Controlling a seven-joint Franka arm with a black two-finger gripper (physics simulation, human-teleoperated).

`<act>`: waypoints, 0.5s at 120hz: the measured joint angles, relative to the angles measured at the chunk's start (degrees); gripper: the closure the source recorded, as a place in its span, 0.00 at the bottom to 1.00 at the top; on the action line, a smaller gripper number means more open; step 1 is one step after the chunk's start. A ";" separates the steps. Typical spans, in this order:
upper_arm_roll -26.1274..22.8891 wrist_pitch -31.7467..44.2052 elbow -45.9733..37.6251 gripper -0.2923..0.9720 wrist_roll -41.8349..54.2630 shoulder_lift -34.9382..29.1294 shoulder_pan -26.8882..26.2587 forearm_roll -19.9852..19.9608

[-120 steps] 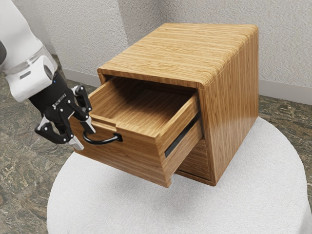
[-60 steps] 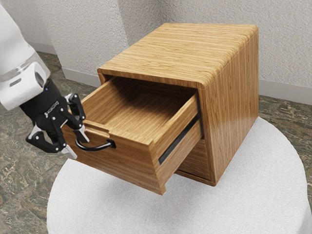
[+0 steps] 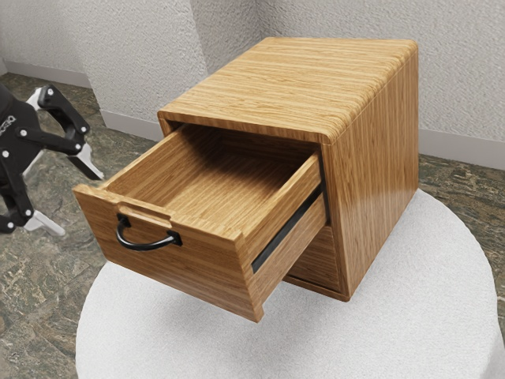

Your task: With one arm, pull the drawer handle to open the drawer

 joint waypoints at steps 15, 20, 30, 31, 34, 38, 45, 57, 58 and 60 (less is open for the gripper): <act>-1.20 -2.48 17.50 0.30 -4.29 11.73 5.66 1.97; -1.31 -2.98 19.62 0.29 -7.13 13.48 9.01 3.01; -1.35 -3.85 21.04 0.27 -13.53 15.82 11.89 5.95; -1.40 -3.97 21.09 0.27 -14.20 15.97 11.93 6.16; -1.83 -4.33 21.19 0.26 -16.20 16.37 12.07 6.76; -2.73 -4.79 21.26 0.26 -18.77 16.76 12.39 7.57; -3.16 -5.43 21.33 0.25 -22.94 17.48 12.88 9.02; -1.40 -6.29 21.37 0.24 -29.20 24.01 13.16 9.87; -1.23 -6.35 21.37 0.24 -29.67 24.52 13.19 9.87; -0.95 -6.46 21.39 0.24 -30.60 25.34 13.24 9.90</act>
